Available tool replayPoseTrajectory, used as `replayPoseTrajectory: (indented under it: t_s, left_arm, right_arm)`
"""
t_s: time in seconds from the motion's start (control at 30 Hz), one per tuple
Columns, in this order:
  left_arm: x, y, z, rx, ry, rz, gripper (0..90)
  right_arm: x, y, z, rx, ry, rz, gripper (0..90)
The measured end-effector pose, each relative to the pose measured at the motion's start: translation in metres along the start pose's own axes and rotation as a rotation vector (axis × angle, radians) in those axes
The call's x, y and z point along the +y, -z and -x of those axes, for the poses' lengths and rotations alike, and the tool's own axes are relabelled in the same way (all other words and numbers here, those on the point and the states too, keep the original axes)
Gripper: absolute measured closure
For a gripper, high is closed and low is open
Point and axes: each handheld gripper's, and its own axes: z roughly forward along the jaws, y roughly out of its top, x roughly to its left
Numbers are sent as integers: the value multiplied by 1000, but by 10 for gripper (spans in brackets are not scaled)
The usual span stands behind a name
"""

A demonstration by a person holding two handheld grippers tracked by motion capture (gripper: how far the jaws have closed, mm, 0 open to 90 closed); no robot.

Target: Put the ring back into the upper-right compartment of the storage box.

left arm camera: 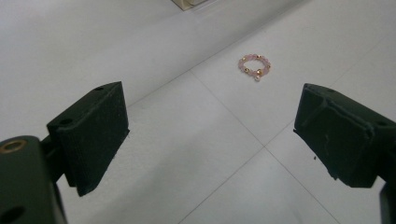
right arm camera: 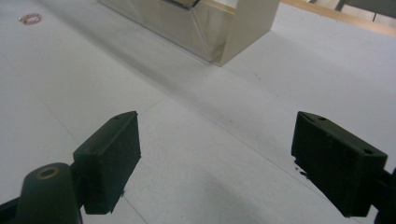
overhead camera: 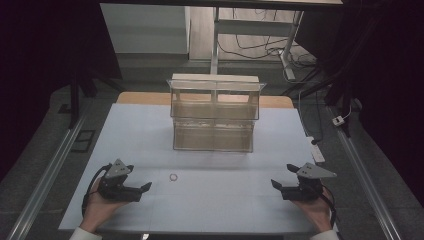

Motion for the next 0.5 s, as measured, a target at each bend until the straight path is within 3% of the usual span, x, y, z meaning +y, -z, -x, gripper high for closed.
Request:
replayPoseTrajectory:
  t_s: [0.17, 0.5]
  left_arm:
    - [0, 3, 0, -5, -4, 13, 103]
    - [1, 5, -2, -3, 3, 17, 105]
  right_arm:
    - [0, 0, -2, 23, 17, 15, 190]
    - [0, 2, -3, 13, 16, 17, 223]
